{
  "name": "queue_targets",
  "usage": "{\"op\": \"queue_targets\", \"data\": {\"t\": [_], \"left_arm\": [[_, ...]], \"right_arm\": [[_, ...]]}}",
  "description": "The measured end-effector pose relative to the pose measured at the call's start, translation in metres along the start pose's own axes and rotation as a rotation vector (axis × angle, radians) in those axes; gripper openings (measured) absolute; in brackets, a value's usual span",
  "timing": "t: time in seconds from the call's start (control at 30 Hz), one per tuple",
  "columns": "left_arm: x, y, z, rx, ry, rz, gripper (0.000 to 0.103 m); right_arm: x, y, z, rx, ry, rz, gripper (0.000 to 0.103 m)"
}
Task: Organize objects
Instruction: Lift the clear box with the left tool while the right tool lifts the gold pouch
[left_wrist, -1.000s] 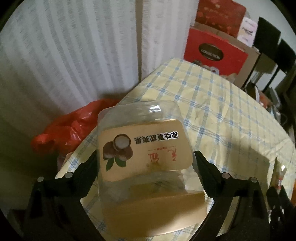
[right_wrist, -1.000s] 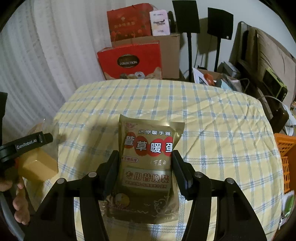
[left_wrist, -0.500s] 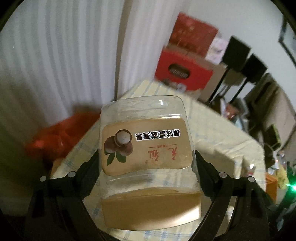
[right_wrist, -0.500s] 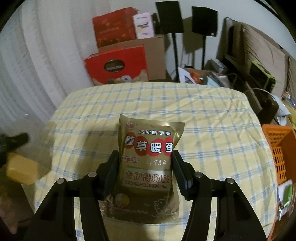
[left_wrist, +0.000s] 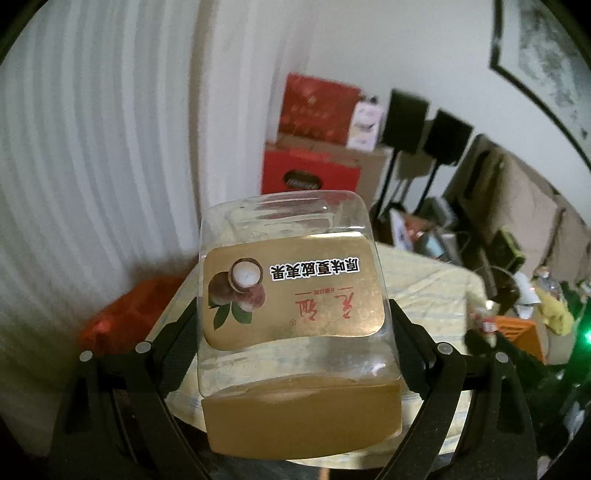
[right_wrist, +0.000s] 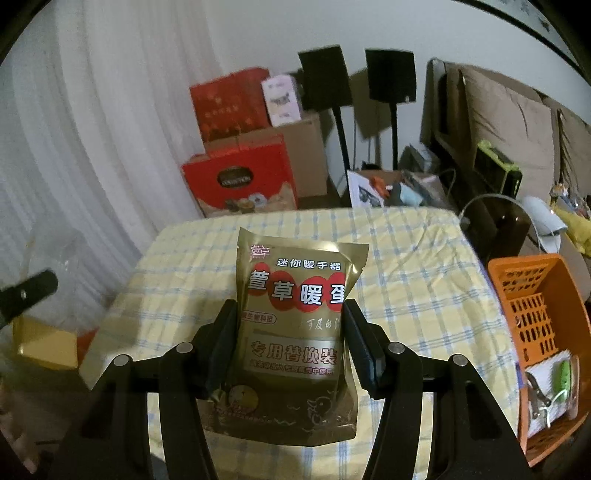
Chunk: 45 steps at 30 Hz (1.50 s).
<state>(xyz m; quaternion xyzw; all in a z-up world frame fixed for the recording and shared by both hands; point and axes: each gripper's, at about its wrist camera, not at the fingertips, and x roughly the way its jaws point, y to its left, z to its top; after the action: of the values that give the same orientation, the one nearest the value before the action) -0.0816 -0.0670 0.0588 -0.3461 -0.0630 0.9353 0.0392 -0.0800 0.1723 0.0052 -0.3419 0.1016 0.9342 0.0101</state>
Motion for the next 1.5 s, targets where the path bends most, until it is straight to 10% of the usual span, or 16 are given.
{"op": "queue_targets", "data": {"t": [0.97, 1.5], "left_arm": [[-0.074, -0.050, -0.014, 0.065, -0.099, -0.192, 0.091], [-0.070, -0.070, -0.034, 0.126, -0.094, -0.135, 0.091]], "right_arm": [[-0.092, -0.035, -0.039, 0.010, -0.071, 0.014, 0.058], [-0.122, -0.081, -0.040, -0.009, -0.085, -0.033, 0.058]]}}
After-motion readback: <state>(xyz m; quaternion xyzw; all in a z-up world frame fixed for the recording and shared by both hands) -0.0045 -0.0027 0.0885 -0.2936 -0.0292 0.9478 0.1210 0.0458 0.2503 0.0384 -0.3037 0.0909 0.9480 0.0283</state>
